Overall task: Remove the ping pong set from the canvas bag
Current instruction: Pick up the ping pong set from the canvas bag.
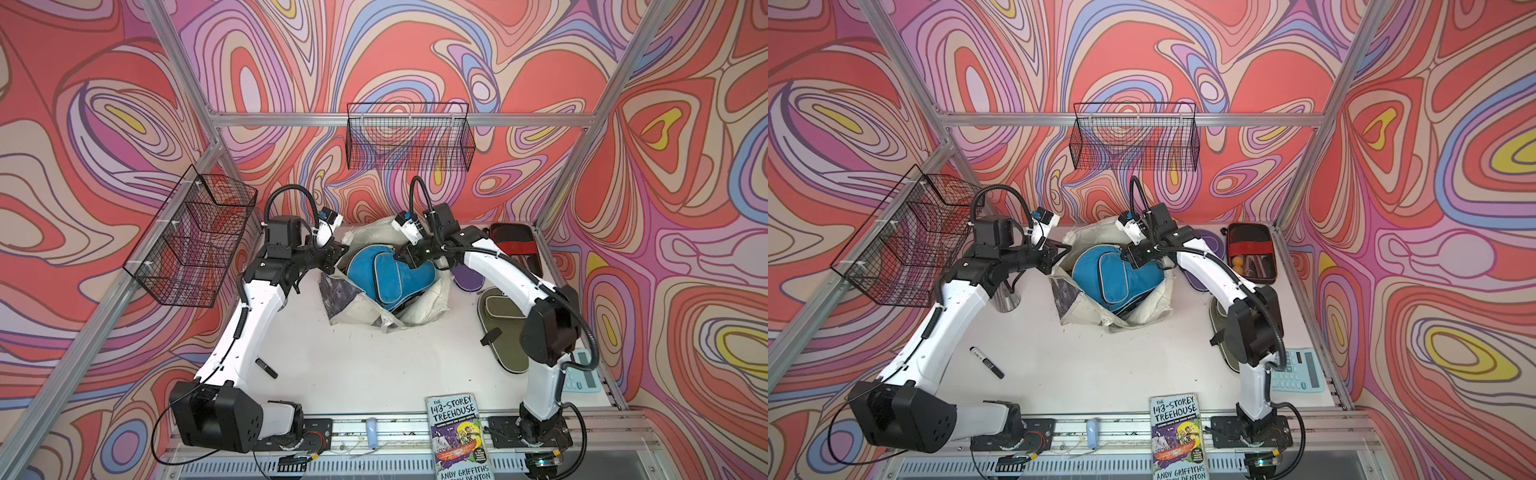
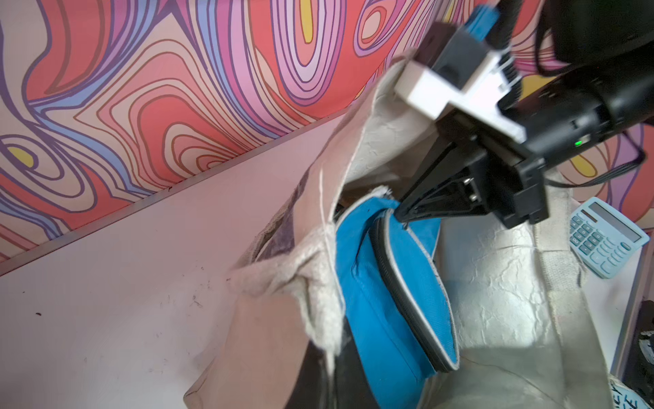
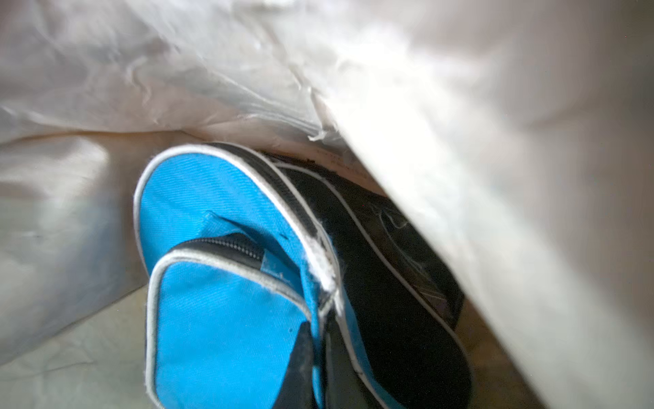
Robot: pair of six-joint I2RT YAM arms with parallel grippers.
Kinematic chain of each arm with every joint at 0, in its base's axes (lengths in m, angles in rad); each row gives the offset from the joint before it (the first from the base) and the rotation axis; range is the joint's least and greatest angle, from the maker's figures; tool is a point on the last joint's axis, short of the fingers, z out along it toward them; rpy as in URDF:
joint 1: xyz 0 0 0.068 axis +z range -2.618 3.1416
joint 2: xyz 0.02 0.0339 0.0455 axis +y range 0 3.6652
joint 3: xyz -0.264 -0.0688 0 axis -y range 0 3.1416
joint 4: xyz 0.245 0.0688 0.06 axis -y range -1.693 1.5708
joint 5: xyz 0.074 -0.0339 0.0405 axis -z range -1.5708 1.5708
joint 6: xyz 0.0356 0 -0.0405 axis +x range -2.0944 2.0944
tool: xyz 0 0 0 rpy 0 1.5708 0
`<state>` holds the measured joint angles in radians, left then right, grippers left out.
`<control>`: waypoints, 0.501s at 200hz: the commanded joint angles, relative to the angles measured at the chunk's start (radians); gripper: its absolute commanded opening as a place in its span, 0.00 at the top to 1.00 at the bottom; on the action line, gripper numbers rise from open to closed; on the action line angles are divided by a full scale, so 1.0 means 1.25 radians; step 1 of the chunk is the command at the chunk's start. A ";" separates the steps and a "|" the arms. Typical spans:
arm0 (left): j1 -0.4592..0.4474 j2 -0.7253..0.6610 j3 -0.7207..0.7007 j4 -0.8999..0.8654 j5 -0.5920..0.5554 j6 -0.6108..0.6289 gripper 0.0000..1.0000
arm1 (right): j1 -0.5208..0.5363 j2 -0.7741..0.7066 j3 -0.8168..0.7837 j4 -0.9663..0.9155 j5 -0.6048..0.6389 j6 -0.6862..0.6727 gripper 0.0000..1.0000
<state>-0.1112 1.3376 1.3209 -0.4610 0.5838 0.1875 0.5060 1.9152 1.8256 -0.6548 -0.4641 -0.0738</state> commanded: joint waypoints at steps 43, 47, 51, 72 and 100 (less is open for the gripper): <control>0.005 0.033 0.049 -0.012 -0.075 0.001 1.00 | -0.009 -0.118 0.025 0.100 0.091 0.083 1.00; 0.004 0.032 0.048 -0.010 -0.076 0.000 1.00 | -0.010 -0.118 0.028 0.098 0.094 0.085 1.00; 0.004 0.031 0.046 -0.009 -0.077 0.000 1.00 | -0.009 -0.118 0.033 0.097 0.097 0.087 1.00; 0.005 0.022 0.036 -0.001 -0.075 -0.007 1.00 | -0.008 -0.145 0.065 0.082 0.123 0.095 1.00; 0.005 0.013 0.022 0.002 -0.072 -0.012 1.00 | -0.009 -0.161 0.104 0.067 0.163 0.103 1.00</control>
<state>-0.1112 1.3731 1.3571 -0.4698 0.5014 0.1757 0.5064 1.8179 1.8591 -0.6357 -0.3473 0.0330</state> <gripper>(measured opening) 0.060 0.050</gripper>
